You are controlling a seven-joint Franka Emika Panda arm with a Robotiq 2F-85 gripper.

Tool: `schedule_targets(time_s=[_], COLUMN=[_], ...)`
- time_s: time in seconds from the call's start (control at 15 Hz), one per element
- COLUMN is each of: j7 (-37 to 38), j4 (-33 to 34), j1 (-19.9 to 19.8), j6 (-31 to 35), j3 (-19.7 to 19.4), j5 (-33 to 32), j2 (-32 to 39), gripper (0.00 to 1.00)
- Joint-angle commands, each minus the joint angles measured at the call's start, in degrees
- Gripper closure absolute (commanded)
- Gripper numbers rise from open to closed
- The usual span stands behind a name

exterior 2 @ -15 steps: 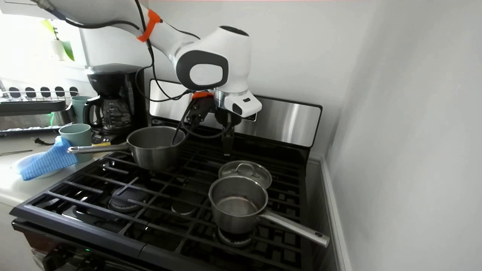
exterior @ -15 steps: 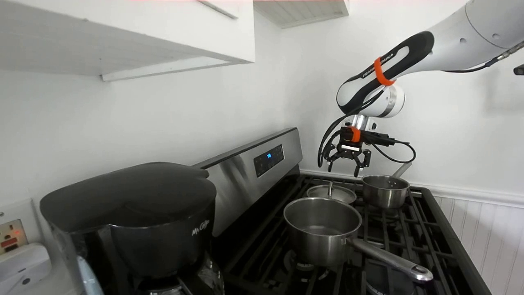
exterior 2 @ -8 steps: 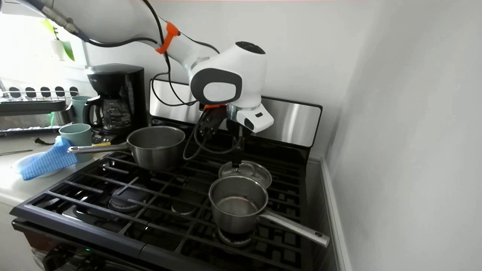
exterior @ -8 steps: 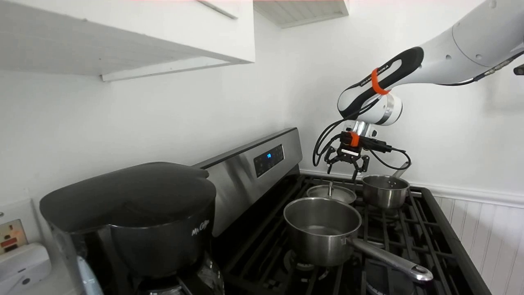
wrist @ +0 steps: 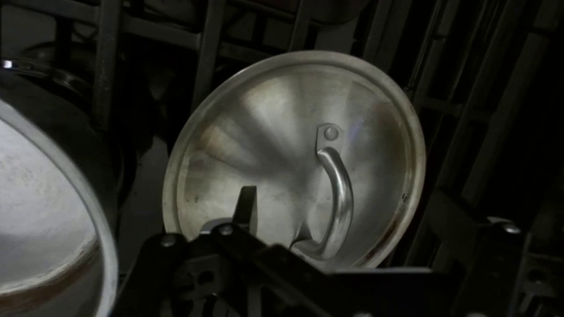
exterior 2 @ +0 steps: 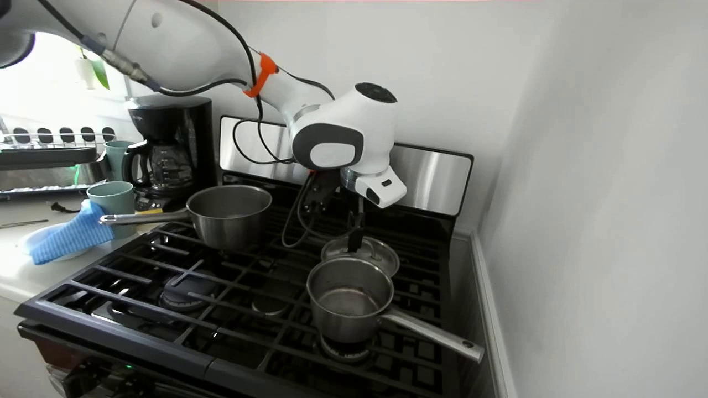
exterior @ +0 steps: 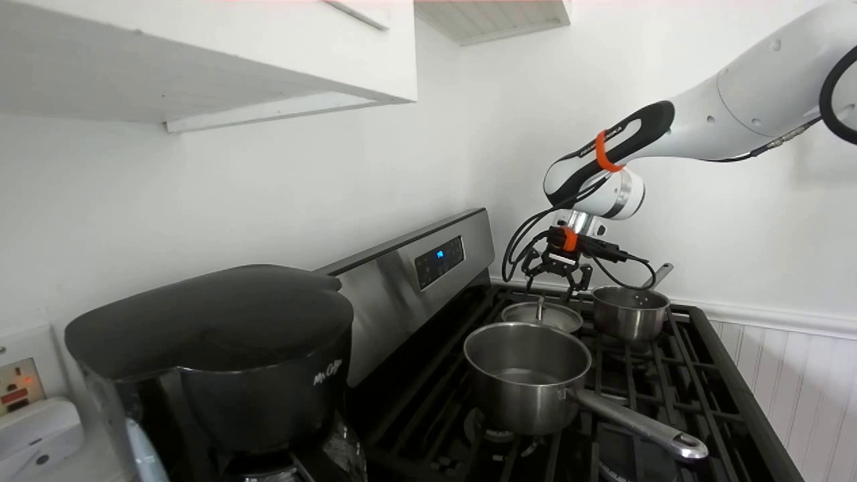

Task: Remove the small pot from the other pot, put it on the bottom right stove plate and then put the lid on the pot on the right

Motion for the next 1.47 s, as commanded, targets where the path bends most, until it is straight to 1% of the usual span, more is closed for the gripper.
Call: schedule_targets(time_s=[0.0, 0.27, 0.33, 0.4, 0.47, 0.53, 1.07, 1.2, 1.27, 1.4], j7=[-1.52, -1.02, -0.85, -0.86, -0.88, -0.85, -0.62, -0.39, -0.39, -0.30], j4=[4.22, 6.15, 6.67, 7.14, 7.54, 7.84, 10.23, 10.86, 10.78, 11.15], j1=[-1.61, -2.24, -2.42, -2.55, -2.66, -2.75, -3.12, -3.13, -3.07, -3.11], j6=[1.80, 3.36, 3.26, 3.41, 3.36, 3.23, 2.39, 1.97, 1.91, 1.63], j3=[1.83, 2.68, 2.89, 3.06, 3.18, 3.29, 3.49, 3.42, 3.35, 3.38], j5=[2.70, 3.53, 3.77, 3.83, 3.78, 3.70, 2.92, 2.71, 2.57, 2.54], j2=[3.54, 5.73, 6.15, 6.61, 6.97, 7.22, 8.91, 9.34, 9.29, 9.61], gripper=[0.00, 0.00, 0.08, 0.22, 0.34, 0.43, 0.98, 0.99, 0.97, 1.00])
